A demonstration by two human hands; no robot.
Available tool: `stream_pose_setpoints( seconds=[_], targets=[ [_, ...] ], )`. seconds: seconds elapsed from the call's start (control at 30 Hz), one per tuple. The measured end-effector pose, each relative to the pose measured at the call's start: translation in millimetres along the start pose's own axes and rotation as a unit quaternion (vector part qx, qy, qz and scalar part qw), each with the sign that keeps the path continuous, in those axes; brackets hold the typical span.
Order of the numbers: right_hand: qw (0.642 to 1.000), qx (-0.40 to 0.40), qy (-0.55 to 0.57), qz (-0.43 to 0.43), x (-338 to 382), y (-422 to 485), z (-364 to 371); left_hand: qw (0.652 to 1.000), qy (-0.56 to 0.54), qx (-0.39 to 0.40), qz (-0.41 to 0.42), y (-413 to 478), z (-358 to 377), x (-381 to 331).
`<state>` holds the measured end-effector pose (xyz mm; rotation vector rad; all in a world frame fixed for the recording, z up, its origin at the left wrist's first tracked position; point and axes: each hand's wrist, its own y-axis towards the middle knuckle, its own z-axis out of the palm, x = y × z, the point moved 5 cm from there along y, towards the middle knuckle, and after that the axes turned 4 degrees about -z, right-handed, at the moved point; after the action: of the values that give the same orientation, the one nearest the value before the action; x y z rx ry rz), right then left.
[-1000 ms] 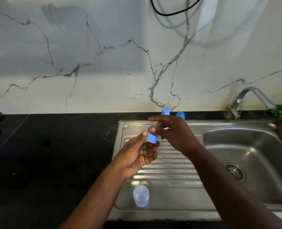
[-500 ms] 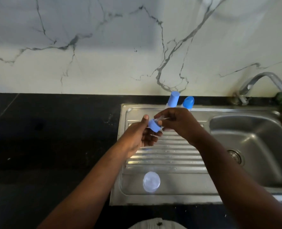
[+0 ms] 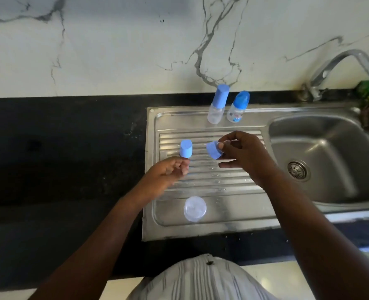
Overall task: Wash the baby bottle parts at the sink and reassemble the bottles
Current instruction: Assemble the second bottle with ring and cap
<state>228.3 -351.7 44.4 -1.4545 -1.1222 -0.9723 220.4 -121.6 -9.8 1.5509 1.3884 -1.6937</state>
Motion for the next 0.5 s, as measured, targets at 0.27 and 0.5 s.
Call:
stream_pose_setpoints(
  seconds=[0.27,0.5],
  targets=[
    [0.999,0.006,0.049,0.013,-27,-28,8,0.895,0.415,0.069,0.151,-30,46,19],
    [0.998,-0.029,0.058,-0.012,-25,-45,-1,0.992,0.073,-0.092,0.054,-34,26,4]
  ],
)
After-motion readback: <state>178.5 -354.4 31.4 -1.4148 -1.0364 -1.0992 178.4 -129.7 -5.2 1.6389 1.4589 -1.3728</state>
